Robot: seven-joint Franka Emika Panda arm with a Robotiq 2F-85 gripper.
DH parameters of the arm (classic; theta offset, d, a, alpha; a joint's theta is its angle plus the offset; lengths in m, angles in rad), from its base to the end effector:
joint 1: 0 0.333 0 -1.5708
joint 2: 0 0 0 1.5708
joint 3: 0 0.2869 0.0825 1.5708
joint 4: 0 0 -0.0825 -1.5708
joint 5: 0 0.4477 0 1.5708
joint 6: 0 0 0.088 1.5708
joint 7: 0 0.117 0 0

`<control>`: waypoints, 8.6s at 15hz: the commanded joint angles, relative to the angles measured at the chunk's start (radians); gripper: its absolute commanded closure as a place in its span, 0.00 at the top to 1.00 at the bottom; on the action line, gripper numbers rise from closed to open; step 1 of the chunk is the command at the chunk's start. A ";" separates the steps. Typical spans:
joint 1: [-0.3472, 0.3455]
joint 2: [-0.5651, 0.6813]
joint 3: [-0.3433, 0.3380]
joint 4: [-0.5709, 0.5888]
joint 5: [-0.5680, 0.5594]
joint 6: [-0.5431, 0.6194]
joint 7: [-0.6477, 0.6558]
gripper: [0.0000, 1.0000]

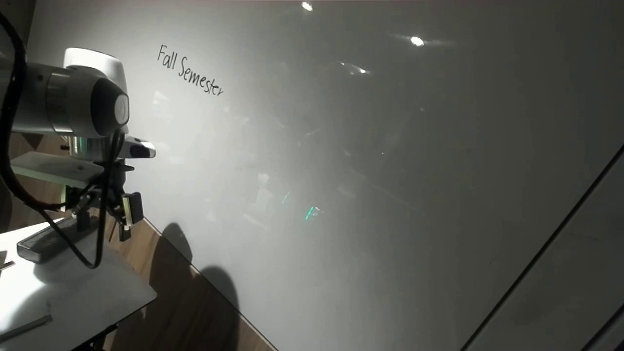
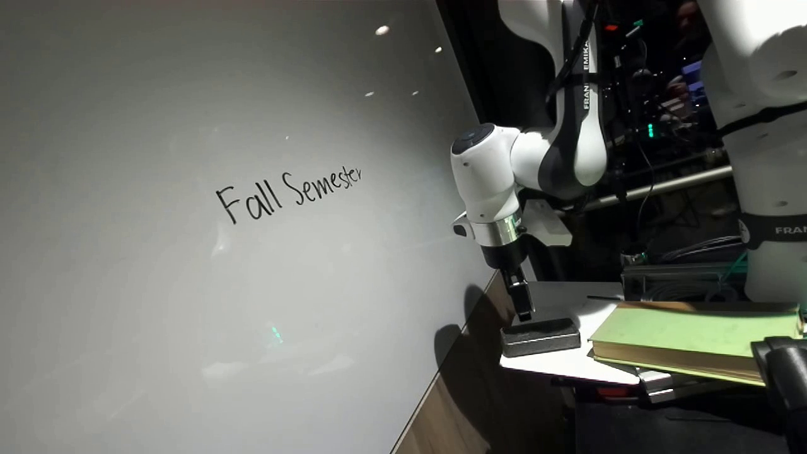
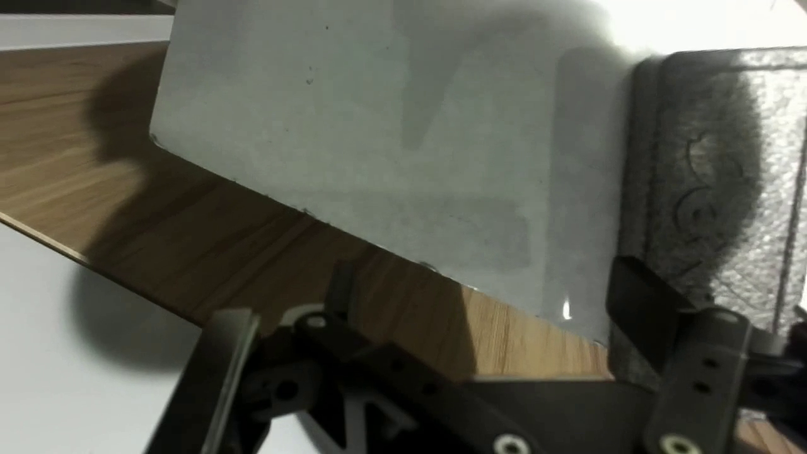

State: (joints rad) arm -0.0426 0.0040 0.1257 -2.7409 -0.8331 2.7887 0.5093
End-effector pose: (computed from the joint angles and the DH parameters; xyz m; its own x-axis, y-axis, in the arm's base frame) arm 0.4090 0.0655 0.1202 0.9312 0.3568 0.0742 0.3230 -0.9022 0.2857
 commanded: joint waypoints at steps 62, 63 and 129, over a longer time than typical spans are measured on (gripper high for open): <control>0.092 0.124 0.076 -0.032 -0.408 0.059 0.563 1.00; 0.078 0.115 0.073 -0.030 -0.412 0.061 0.560 1.00; 0.119 0.056 -0.013 -0.016 0.528 -0.116 -0.237 0.73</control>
State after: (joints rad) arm 0.0595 0.0496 0.1414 -2.7571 -0.3018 2.6458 0.2807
